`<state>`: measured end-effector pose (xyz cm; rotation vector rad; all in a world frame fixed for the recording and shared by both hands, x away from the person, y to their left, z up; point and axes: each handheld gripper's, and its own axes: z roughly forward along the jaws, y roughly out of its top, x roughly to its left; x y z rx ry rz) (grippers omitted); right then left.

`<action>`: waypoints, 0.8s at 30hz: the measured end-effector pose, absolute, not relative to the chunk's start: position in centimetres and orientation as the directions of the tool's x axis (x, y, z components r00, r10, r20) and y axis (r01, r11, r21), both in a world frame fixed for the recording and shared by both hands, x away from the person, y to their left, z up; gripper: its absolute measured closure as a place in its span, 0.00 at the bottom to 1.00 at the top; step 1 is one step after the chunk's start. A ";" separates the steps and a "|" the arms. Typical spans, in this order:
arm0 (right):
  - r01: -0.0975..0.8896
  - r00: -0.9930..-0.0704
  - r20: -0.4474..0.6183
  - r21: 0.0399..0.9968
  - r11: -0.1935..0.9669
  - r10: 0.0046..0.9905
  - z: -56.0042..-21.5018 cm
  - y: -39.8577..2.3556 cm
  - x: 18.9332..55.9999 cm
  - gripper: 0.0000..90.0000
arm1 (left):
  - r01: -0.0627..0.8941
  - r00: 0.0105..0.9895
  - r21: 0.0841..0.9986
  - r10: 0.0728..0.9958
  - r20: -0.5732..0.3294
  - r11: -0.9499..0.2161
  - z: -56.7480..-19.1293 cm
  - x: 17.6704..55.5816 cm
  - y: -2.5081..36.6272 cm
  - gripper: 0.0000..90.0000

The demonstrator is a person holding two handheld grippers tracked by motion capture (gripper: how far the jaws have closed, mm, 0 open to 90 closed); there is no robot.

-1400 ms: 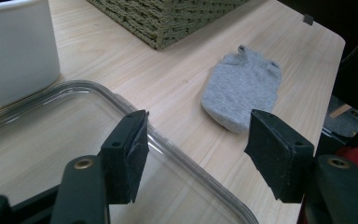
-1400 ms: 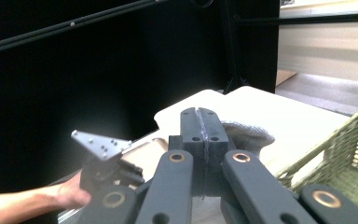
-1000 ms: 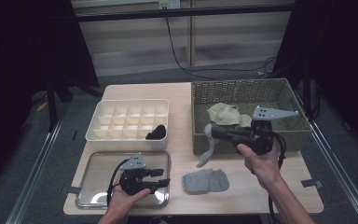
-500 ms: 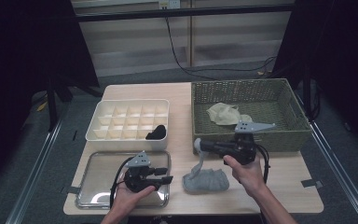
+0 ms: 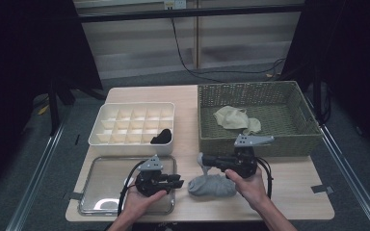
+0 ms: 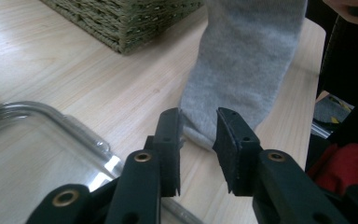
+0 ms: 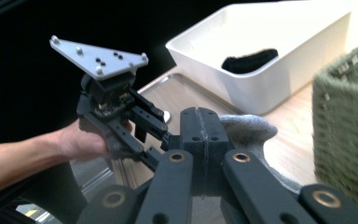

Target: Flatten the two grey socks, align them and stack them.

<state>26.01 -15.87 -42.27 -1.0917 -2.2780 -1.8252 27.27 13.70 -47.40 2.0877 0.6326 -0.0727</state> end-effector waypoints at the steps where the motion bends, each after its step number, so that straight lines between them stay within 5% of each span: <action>1: 0.532 -0.750 0.431 0.843 0.071 0.501 -42.5 -16.1 25.9 1.00 | 0.463 0.868 0.767 0.403 -0.289 -0.445 -47.5 27.3 13.4 0.81; 24: 0.602 -0.680 0.442 0.792 0.102 0.586 -46.0 -21.5 21.7 1.00 | 0.405 0.911 0.717 0.313 -0.267 -0.567 -48.8 26.5 9.5 0.84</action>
